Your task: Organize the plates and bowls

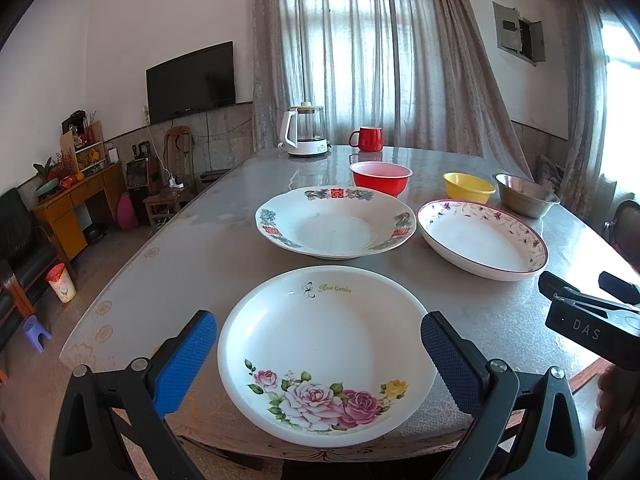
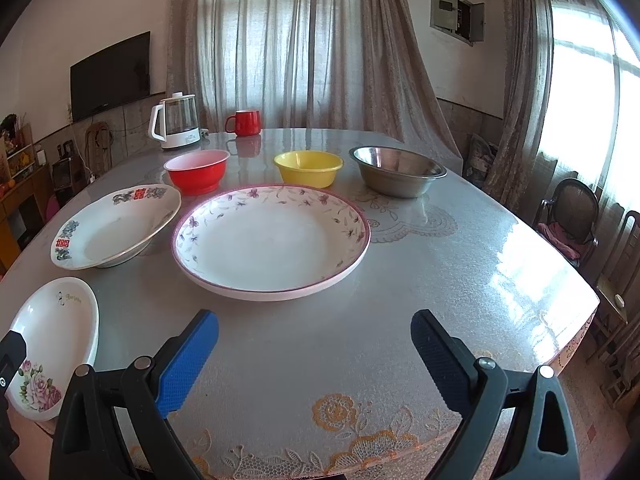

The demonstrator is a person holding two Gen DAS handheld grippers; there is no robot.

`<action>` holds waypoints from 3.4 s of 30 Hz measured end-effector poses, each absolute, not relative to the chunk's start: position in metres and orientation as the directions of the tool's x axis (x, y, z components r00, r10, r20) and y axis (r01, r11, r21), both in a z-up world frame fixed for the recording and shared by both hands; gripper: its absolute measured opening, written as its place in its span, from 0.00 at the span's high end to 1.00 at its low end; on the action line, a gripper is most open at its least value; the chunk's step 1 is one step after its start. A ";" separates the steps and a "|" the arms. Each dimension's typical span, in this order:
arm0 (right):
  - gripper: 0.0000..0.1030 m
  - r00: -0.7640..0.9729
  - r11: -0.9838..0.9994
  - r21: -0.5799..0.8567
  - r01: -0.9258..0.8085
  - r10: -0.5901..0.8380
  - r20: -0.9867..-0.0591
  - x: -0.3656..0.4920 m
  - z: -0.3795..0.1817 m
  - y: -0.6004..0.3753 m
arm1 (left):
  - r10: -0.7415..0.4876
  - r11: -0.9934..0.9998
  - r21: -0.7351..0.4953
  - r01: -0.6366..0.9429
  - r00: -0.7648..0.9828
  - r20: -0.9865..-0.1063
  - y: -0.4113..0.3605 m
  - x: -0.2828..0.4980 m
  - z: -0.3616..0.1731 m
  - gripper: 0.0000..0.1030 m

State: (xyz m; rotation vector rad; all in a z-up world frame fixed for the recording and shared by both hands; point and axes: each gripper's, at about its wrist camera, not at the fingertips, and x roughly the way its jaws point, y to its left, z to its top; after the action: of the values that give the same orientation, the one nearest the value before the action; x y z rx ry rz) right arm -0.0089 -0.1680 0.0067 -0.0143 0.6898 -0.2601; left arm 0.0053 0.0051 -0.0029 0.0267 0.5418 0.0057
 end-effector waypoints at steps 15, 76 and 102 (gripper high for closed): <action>0.05 0.737 0.969 -0.096 0.229 -0.237 -0.633 -0.008 0.004 -0.168 | 0.010 1.000 0.025 0.003 0.855 -0.518 0.005 0.006 -0.004 0.00; 0.05 0.662 0.972 0.222 0.082 0.113 -0.741 0.037 -0.008 -0.217 | -0.319 0.948 -0.206 0.244 0.759 -0.568 0.000 0.053 0.016 0.00; 0.64 0.555 0.980 0.164 0.112 0.075 -0.829 0.158 -0.025 -0.294 | -0.349 0.931 -0.226 0.286 0.518 -0.781 -0.079 0.167 0.009 0.19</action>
State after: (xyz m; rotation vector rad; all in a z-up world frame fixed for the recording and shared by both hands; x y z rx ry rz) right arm 0.1578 -0.2937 -0.0253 0.2074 0.9847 -0.0219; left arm 0.1666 -0.0789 0.0093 -0.0720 0.9532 -0.3812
